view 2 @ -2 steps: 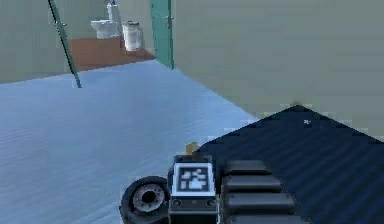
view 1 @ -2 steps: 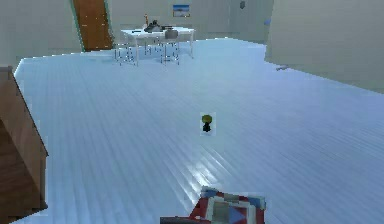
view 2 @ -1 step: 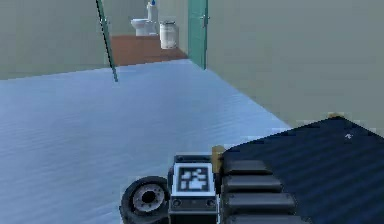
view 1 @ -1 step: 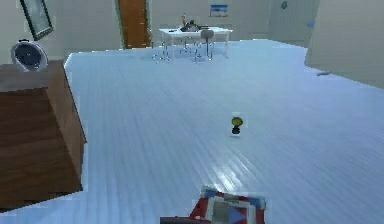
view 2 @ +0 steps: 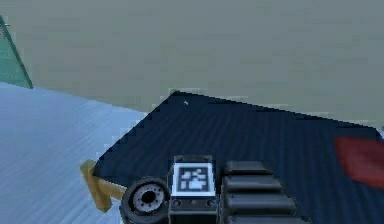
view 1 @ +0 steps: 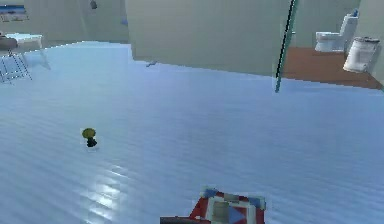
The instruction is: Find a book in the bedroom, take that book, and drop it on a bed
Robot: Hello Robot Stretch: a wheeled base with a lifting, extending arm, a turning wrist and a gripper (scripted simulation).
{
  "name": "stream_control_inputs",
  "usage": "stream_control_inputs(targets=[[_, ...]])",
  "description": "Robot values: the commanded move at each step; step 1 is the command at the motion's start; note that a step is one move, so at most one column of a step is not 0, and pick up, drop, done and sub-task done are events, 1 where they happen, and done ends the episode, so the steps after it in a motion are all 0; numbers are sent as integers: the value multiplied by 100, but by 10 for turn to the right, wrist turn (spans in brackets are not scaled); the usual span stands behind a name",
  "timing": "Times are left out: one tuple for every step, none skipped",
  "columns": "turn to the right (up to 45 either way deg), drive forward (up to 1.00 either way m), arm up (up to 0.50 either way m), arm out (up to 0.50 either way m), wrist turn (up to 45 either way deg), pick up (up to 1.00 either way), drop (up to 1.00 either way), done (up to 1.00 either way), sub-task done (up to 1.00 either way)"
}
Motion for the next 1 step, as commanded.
stream_control_inputs(targets=[[450,0,0,0,0,0,0,0,0]])
